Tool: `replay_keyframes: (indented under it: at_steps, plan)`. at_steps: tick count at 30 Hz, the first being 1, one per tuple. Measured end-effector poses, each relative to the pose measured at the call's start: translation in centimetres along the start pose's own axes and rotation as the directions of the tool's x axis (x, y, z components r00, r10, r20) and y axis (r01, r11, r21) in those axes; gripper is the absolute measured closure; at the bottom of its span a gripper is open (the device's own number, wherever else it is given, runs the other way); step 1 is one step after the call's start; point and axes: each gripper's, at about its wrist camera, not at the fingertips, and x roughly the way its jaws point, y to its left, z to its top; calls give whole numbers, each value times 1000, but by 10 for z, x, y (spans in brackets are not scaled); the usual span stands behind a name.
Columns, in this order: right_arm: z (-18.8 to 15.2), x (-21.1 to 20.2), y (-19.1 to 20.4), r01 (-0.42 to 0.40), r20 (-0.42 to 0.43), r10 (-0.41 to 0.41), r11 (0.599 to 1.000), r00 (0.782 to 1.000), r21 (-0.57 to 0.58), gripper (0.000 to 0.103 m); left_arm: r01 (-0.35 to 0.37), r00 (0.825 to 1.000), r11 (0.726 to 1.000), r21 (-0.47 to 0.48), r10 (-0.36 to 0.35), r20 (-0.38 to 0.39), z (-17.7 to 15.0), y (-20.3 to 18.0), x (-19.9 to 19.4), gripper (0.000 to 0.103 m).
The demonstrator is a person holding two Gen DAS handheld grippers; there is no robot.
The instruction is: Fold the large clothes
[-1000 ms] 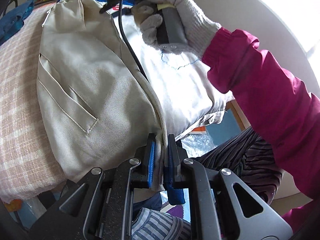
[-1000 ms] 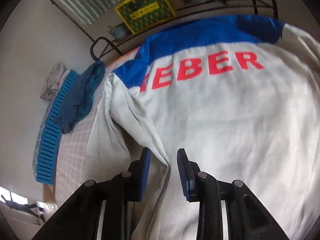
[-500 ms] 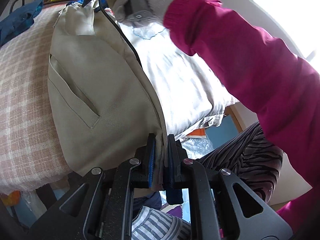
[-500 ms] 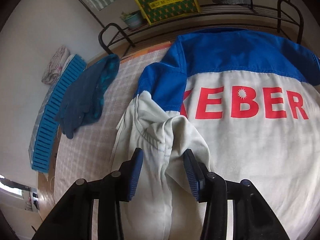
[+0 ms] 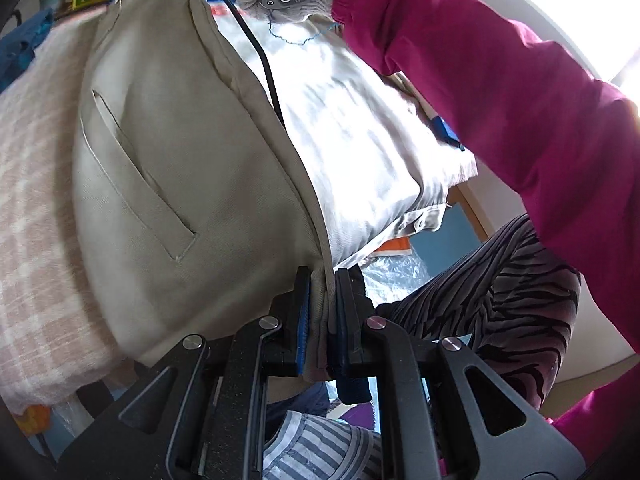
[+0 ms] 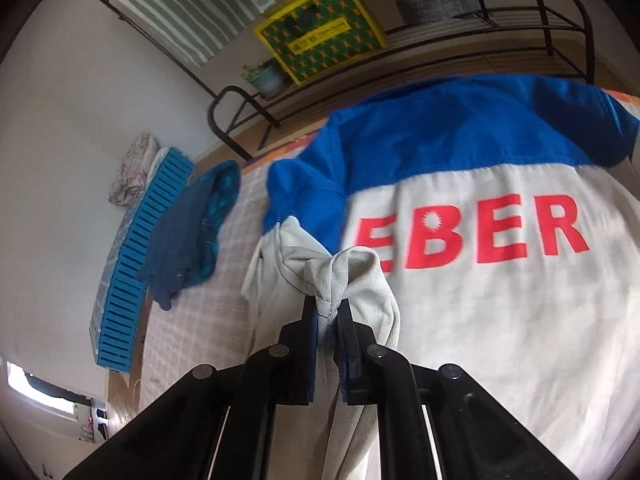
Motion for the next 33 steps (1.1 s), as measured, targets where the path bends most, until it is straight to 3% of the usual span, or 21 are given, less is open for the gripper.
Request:
replay_keyframes:
  at_steps: [7, 8, 11, 16, 20, 25, 28, 33]
  plan:
    - [-8, 31, -34, 41, -43, -39, 998, 998, 44, 95, 1, 999, 1000, 10, -1, -41, 4, -6, 30, 93]
    - [-7, 27, -32, 39, -45, -37, 998, 998, 40, 87, 0, 999, 1000, 11, 0, -40, 4, -6, 31, 93]
    - [-8, -1, -25, 12, -17, -11, 1000, 1000, 25, 75, 10, 999, 1000, 23, -9, -35, -1, -12, 23, 78]
    - [-31, -76, -14, -8, 54, 10, 999, 998, -40, 73, 60, 998, 998, 27, -60, 20, -14, -18, -14, 76]
    - [-78, -140, 5, 11, 98, 3, 991, 995, -135, 73, 28, 997, 999, 33, -31, 76, -33, -12, -56, 76]
    - [-164, -188, 30, 26, 115, 5, 964, 993, -266, 73, -35, 989, 999, -30, 39, 141, -42, 17, -94, 76]
    - [-211, -183, 34, 0, 58, 18, 957, 998, -289, 73, -81, 980, 995, -54, 90, 180, -36, 33, -98, 76]
    - [-263, -141, 37, -55, -74, 32, 945, 997, -323, 75, -72, 983, 995, -71, 83, 161, -18, 49, -72, 76]
